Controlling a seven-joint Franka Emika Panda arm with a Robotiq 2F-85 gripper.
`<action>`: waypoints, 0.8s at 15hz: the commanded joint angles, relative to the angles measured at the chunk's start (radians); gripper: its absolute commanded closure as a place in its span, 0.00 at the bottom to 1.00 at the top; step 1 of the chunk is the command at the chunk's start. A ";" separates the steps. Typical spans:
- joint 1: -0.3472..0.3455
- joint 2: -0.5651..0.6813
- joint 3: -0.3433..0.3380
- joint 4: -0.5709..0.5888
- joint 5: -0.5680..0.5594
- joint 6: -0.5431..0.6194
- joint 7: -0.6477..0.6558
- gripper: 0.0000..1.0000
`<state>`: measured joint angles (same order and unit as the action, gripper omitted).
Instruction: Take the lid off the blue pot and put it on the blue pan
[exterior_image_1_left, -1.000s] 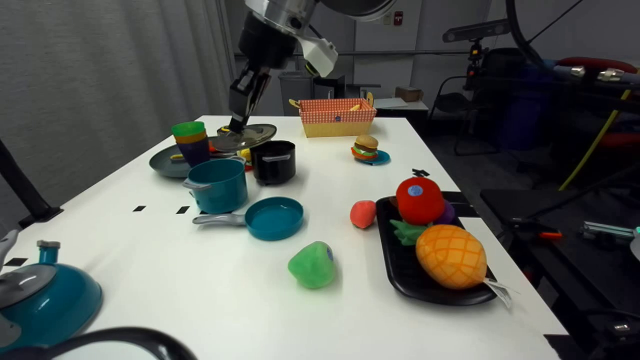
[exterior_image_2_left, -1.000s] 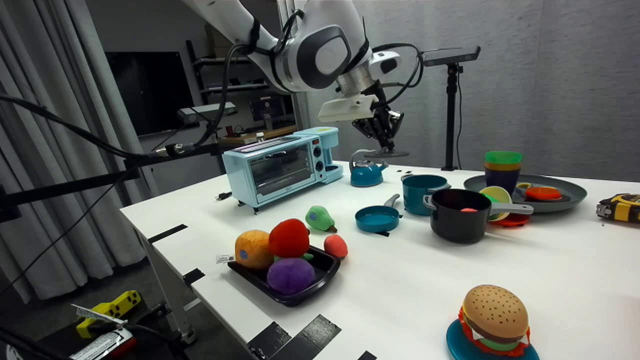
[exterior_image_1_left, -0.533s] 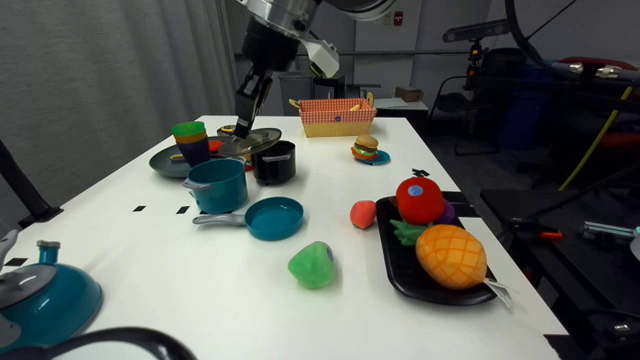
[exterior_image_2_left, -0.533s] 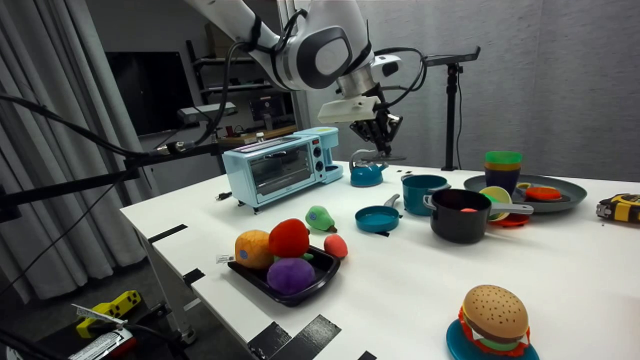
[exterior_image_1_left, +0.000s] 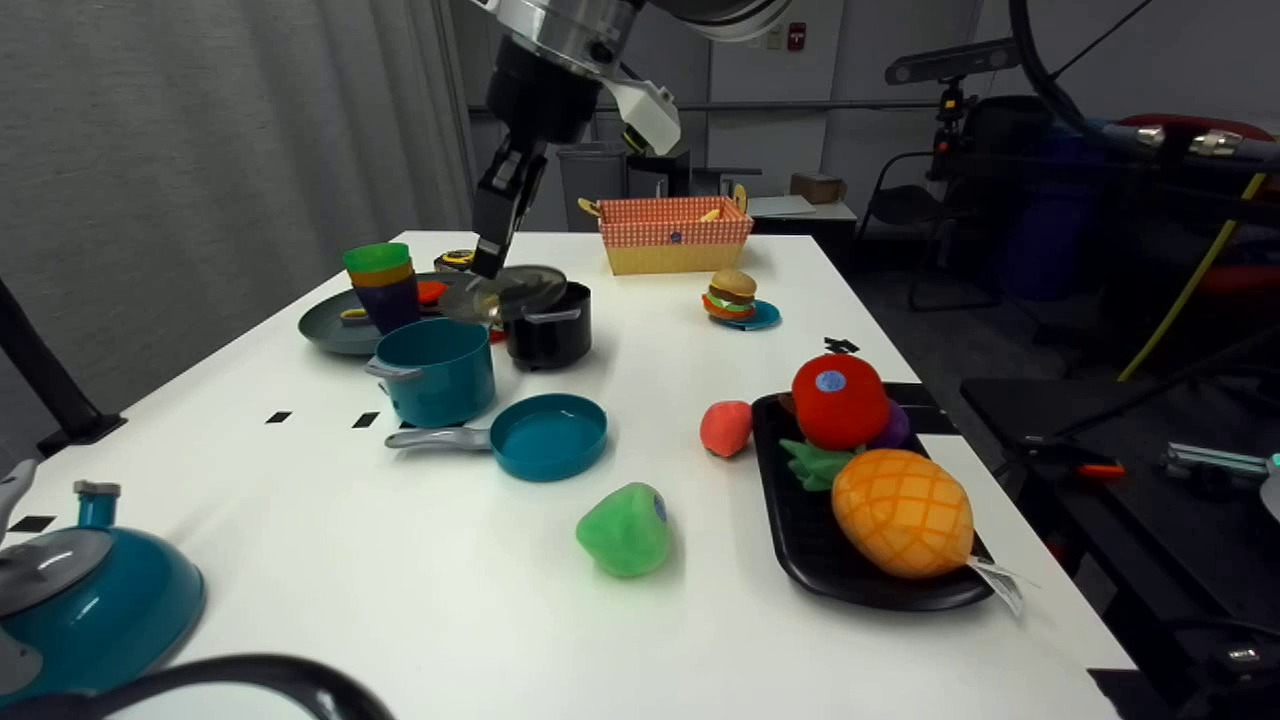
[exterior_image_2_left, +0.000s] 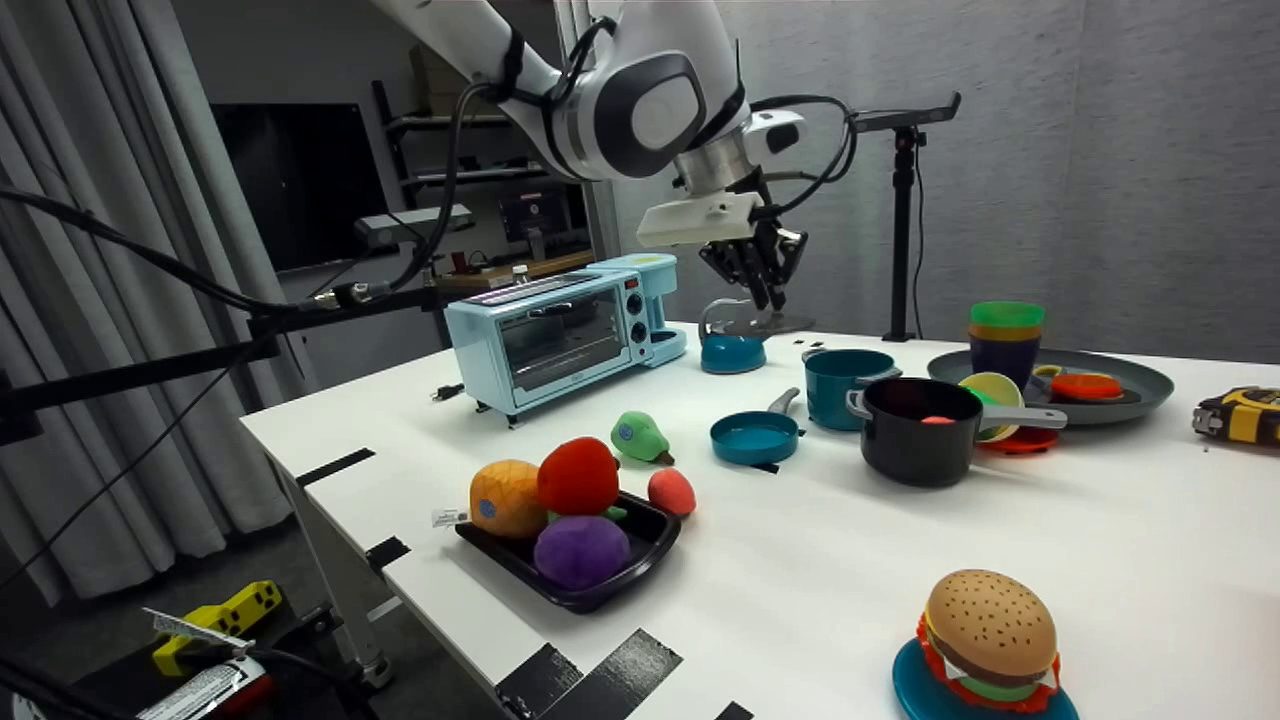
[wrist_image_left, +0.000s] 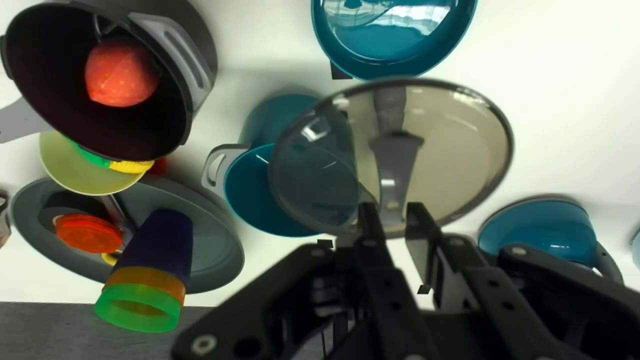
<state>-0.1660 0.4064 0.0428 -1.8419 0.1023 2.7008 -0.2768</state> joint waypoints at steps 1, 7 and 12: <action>-0.010 -0.013 0.000 0.005 -0.004 -0.039 -0.026 0.46; -0.002 -0.012 -0.013 0.005 -0.018 -0.033 -0.013 0.02; 0.005 -0.012 -0.025 0.004 -0.033 -0.026 0.007 0.00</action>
<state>-0.1660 0.4054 0.0315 -1.8407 0.0872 2.6897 -0.2773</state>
